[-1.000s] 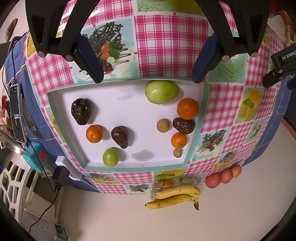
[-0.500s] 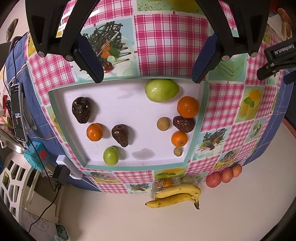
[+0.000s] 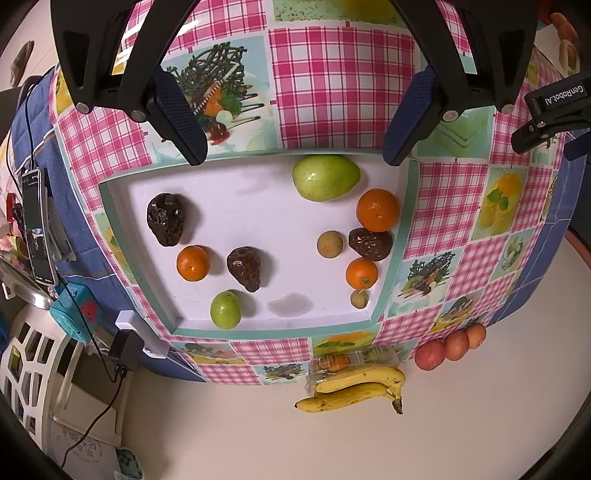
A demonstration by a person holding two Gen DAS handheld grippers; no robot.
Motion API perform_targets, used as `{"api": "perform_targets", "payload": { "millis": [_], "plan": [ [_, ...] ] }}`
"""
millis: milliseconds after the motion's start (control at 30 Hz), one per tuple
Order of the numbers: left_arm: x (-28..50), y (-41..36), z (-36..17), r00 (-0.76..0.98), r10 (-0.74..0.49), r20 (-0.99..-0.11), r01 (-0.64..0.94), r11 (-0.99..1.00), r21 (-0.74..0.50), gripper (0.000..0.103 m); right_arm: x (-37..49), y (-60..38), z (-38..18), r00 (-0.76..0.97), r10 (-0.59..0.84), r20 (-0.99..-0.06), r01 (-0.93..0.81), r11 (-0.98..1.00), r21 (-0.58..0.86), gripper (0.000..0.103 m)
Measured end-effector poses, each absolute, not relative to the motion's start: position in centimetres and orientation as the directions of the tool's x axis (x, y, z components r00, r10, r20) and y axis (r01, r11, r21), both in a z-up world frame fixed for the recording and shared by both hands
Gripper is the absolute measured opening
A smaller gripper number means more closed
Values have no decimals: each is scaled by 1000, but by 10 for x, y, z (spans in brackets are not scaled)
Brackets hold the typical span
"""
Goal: Organize fruits
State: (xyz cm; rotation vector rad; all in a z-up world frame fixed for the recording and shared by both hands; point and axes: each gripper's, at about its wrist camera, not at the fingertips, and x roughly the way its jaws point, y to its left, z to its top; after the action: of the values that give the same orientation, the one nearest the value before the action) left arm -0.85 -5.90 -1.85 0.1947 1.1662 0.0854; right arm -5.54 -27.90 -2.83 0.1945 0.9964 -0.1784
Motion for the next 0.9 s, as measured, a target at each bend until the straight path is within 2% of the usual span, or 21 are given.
{"api": "perform_targets", "payload": {
  "millis": [900],
  "plan": [
    [-8, -56, -18, 390, 171, -905, 19, 981, 193, 103, -54, -276, -30, 523, -57, -850, 223, 972, 72, 96]
  ]
}}
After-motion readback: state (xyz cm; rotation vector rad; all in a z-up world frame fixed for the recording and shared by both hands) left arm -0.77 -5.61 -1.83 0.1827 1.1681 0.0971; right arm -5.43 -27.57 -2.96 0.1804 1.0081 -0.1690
